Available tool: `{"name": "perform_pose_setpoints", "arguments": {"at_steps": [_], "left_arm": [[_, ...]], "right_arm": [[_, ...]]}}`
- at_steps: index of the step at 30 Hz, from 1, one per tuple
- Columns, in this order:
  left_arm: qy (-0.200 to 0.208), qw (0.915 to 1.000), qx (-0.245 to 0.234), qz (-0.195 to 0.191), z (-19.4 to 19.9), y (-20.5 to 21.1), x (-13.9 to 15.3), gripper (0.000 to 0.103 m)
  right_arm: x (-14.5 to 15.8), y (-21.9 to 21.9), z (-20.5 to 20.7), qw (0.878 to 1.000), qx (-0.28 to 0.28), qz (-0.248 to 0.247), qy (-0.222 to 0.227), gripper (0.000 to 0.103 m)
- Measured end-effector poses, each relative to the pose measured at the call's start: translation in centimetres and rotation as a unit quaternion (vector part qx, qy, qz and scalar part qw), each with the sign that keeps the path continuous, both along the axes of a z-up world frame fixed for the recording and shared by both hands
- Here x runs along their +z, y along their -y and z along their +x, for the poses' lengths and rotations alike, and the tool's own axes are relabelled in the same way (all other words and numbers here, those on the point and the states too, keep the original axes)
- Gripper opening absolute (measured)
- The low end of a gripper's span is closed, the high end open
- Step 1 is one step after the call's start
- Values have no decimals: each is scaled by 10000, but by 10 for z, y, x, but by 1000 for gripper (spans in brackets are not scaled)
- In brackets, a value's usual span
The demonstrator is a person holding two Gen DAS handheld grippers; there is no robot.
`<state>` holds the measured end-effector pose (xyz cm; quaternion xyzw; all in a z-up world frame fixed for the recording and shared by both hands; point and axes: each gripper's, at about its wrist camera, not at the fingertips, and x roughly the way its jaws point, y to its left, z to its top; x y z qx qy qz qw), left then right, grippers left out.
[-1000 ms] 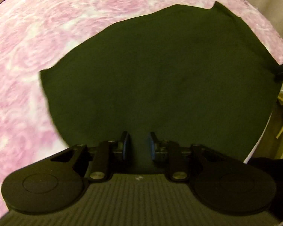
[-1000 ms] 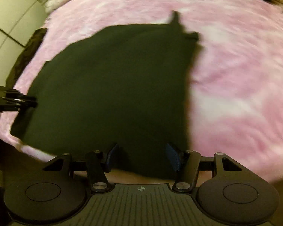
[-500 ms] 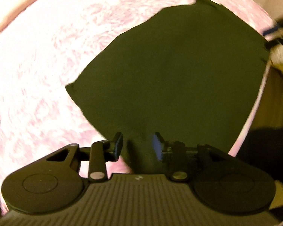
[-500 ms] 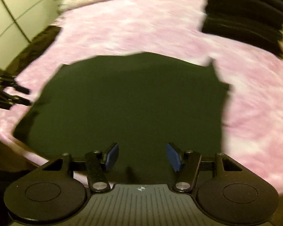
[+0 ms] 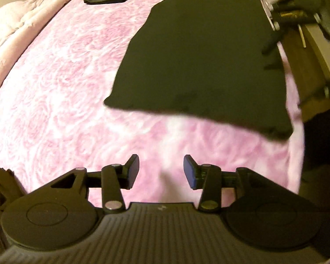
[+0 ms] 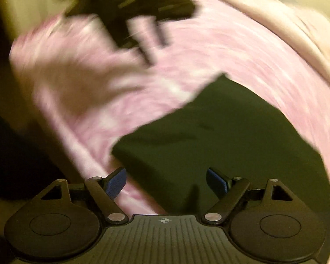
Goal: Fold clothes
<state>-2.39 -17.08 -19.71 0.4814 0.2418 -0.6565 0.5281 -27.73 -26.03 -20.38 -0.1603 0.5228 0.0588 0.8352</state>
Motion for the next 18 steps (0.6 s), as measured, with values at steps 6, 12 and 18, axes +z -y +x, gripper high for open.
{"name": "perform_pose_setpoints", "arguments": {"at_steps": [6, 12, 18], "left_arm": [[322, 9953, -852, -324, -8, -12, -10, 51], [1104, 9727, -1821, -926, -29, 4, -25, 80], [1608, 9377, -2781, -1322, -40, 38, -54, 80]], "right_arm": [[-4, 5, 16, 9991, -388, -140, 28, 9], [59, 96, 3, 9282, -3184, 1768, 762, 8], [71, 129, -5, 8952, -3756, 2217, 914, 8]]}}
